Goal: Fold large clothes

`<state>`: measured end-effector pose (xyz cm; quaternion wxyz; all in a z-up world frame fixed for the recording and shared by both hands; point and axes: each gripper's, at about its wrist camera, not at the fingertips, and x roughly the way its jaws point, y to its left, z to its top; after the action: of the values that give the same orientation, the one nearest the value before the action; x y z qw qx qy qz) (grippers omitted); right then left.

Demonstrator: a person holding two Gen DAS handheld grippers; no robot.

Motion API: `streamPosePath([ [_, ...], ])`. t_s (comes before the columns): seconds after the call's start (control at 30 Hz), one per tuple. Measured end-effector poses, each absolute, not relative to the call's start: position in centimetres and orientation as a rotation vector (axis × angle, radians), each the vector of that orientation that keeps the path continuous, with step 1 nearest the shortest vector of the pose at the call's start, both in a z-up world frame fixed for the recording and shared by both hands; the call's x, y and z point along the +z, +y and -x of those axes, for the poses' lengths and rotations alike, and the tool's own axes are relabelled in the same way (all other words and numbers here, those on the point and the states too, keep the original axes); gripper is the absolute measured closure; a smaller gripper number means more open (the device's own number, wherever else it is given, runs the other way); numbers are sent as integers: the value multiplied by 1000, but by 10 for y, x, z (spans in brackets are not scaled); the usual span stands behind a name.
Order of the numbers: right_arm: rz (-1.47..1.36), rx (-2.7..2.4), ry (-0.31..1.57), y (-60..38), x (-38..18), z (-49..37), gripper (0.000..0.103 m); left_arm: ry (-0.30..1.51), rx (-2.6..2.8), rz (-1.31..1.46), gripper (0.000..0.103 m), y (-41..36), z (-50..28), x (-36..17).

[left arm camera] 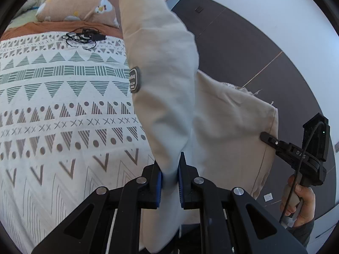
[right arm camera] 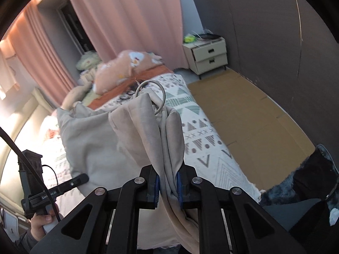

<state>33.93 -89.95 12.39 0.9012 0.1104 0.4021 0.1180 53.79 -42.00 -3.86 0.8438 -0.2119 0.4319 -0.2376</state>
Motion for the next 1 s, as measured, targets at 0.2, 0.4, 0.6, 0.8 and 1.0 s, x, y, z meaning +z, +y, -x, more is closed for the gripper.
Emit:
streamPosePath([
  [0.2, -197, 182, 918, -889, 111, -398, 94, 983, -500, 442, 89, -422, -590, -74],
  [0.4, -177, 144, 993, -871, 87, -458, 94, 1053, -474, 458, 89, -418, -629, -117],
  [0.6, -157, 39, 1066, -850, 46, -513, 87, 1178, -422, 506, 78, -411, -657, -166],
  [0.8, -200, -76, 1066, -849, 30, -508, 17, 1192, -423, 536, 21, -409, -650, -183],
  [1.0, -248, -126, 1020, -862, 58, -443, 17, 1183, -462, 480, 21, -413, -625, -173],
])
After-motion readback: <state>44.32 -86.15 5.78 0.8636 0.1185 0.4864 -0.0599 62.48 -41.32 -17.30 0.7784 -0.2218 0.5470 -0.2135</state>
